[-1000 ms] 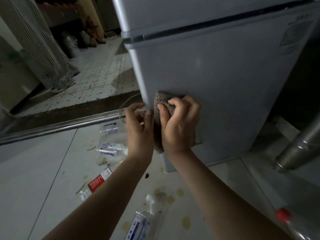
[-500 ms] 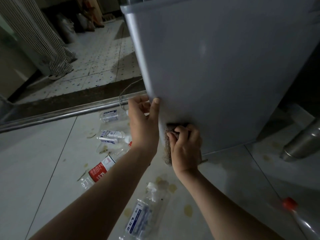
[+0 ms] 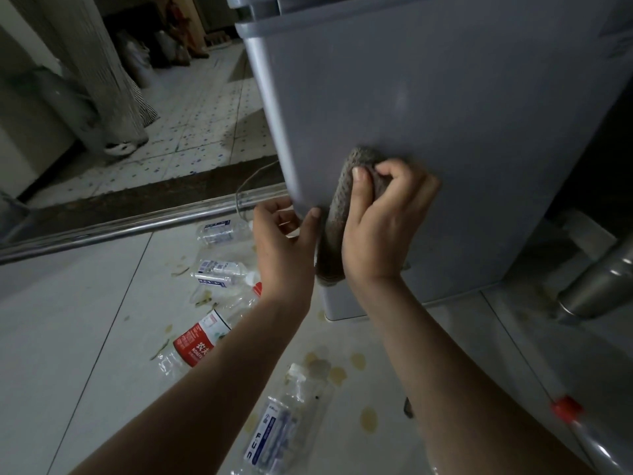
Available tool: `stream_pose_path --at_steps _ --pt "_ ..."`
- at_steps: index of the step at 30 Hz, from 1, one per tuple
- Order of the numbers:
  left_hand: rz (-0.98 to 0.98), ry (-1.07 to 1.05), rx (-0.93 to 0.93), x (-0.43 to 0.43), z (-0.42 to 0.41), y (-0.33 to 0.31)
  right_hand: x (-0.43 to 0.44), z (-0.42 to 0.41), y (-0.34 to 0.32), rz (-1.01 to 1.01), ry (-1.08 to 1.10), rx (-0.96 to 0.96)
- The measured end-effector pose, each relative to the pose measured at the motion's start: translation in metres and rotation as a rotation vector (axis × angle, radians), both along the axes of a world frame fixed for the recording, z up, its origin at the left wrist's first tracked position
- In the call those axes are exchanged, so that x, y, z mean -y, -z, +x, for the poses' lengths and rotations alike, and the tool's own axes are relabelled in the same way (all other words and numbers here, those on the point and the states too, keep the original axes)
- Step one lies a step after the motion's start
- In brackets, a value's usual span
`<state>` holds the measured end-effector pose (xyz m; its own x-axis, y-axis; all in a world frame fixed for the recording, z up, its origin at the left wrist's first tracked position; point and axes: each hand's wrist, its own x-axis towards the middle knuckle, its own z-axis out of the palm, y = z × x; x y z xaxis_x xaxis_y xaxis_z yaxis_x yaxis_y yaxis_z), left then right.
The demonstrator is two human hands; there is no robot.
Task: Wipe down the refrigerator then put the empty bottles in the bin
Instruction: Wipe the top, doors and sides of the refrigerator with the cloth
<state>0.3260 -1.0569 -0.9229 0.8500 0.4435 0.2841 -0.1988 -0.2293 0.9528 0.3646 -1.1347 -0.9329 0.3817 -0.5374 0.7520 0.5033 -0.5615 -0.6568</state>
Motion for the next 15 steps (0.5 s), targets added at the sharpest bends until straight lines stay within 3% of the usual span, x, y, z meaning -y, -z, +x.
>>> stream_pose_path --at_steps 6,10,15 --pt "0.060 -0.040 0.022 0.007 0.002 0.009 0.005 0.004 0.027 -0.062 0.039 -0.039" --pt "0.109 -0.075 0.012 0.009 0.003 0.016 0.017 -0.001 0.063 -0.123 0.015 -0.165" --pt "0.160 -0.096 0.010 0.017 -0.001 0.018 0.035 -0.013 0.092 0.034 -0.084 -0.373"
